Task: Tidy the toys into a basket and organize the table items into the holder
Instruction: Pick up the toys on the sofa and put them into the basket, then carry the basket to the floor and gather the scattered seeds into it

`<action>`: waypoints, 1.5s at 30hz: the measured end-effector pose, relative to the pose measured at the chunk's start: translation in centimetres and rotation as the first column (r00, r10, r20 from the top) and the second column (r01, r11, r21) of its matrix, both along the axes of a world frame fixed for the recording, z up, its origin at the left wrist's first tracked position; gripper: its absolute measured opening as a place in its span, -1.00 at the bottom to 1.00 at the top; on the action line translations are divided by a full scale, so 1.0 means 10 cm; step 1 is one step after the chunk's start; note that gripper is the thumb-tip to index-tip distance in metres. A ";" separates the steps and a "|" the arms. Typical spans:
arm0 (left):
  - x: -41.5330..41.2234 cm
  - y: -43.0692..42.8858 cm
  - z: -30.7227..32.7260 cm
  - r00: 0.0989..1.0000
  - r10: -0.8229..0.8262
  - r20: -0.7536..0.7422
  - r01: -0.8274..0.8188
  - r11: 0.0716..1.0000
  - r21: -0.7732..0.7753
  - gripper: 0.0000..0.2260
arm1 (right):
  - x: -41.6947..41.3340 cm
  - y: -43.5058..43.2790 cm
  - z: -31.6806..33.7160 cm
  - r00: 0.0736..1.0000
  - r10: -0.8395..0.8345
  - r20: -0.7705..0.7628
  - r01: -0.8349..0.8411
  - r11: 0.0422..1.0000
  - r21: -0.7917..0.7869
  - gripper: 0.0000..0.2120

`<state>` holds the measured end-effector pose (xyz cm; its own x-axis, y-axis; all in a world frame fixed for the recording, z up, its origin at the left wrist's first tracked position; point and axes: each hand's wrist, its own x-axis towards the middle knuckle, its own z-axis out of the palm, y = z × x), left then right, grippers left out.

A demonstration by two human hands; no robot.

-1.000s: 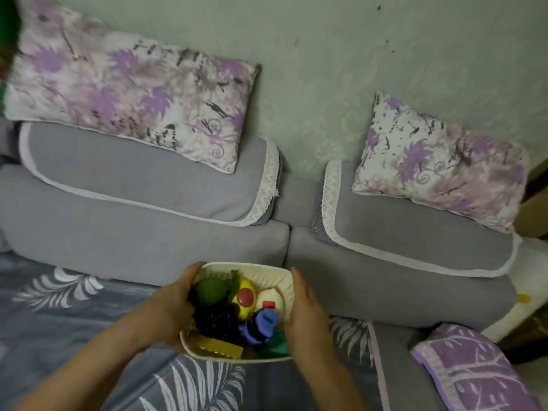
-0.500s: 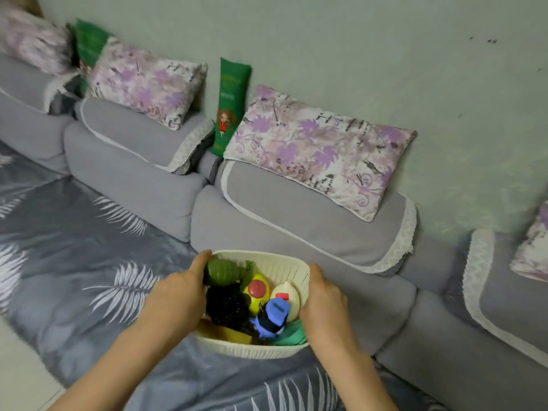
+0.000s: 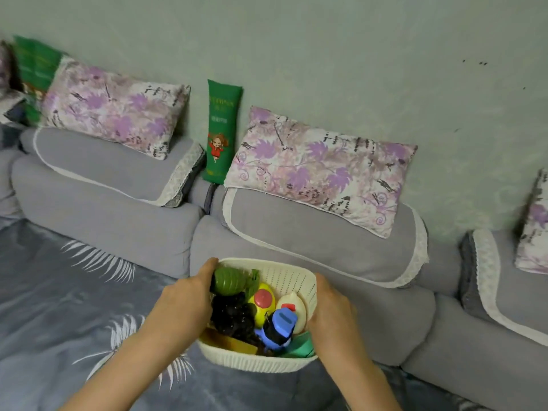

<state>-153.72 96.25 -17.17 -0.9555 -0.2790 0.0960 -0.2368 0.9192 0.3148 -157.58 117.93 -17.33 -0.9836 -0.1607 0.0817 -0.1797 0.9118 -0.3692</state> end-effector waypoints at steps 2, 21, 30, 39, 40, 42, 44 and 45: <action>-0.09 -0.14 0.00 1.000 0.000 -0.027 0.000 0.999 0.036 -0.43 | -0.11 -0.11 0.03 1.000 0.005 0.009 -0.005 1.000 -0.015 -0.78; -0.71 -2.17 0.33 0.873 -0.487 -0.001 0.483 0.866 0.126 -0.44 | 0.21 -2.17 0.35 0.885 -0.465 -0.016 0.465 0.885 0.017 -0.79; -0.42 -2.59 0.20 0.740 -0.672 0.014 0.653 0.724 0.222 -0.46 | 0.95 -2.75 0.33 0.781 -0.621 -0.066 0.624 0.778 0.066 -0.74; 0.13 -3.22 0.31 0.486 -0.872 0.056 0.860 0.489 0.148 -0.45 | 2.19 -3.98 0.53 0.532 -0.844 -0.075 0.844 0.535 -0.040 -0.62; 0.22 -3.31 0.32 0.450 -0.891 0.059 0.878 0.453 0.152 -0.44 | 2.35 -4.14 0.54 0.505 -0.860 -0.074 0.859 0.509 -0.059 -0.61; 0.42 -3.52 0.30 0.387 -0.920 0.064 0.908 0.393 0.149 -0.43 | 2.69 -4.49 0.54 0.446 -0.892 -0.078 0.888 0.451 -0.085 -0.61; 0.66 -3.67 0.29 0.331 -0.942 0.050 0.928 0.334 0.166 -0.42 | 3.03 -4.74 0.52 0.403 -0.911 -0.087 0.910 0.409 -0.062 -0.56; 0.75 -3.71 0.27 0.322 -0.946 0.039 0.931 0.324 0.169 -0.42 | 3.14 -4.79 0.49 0.380 -0.922 -0.078 0.922 0.384 -0.052 -0.56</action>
